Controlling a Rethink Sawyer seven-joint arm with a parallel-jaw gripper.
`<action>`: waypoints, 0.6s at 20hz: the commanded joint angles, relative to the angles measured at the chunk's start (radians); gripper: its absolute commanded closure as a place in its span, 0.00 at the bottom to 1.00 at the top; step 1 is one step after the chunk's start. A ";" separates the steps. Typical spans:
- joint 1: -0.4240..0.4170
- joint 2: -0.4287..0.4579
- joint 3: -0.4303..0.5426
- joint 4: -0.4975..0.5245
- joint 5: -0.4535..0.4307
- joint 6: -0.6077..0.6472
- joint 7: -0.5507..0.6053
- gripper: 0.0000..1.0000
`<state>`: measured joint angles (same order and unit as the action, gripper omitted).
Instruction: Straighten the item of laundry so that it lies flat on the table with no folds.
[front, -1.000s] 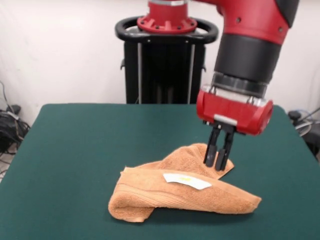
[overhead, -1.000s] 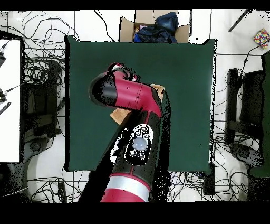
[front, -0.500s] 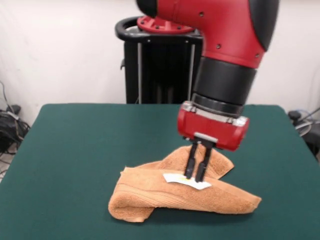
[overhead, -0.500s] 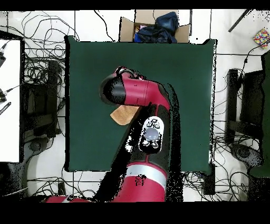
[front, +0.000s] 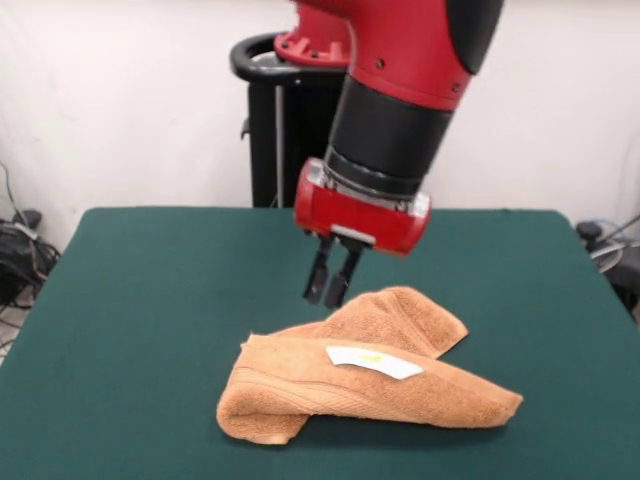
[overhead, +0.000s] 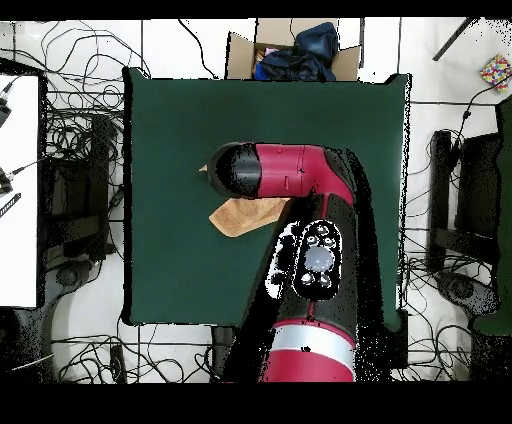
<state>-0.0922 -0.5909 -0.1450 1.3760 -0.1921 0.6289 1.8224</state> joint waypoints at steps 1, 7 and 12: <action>-0.035 -0.100 0.138 0.058 -0.044 0.120 -0.188 1.00; -0.081 -0.141 0.188 0.114 -0.031 0.064 -0.190 1.00; -0.132 -0.170 0.260 0.161 -0.008 0.045 -0.200 1.00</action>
<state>-0.1823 -0.7332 -0.0479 1.3826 -0.1996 0.6711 1.7703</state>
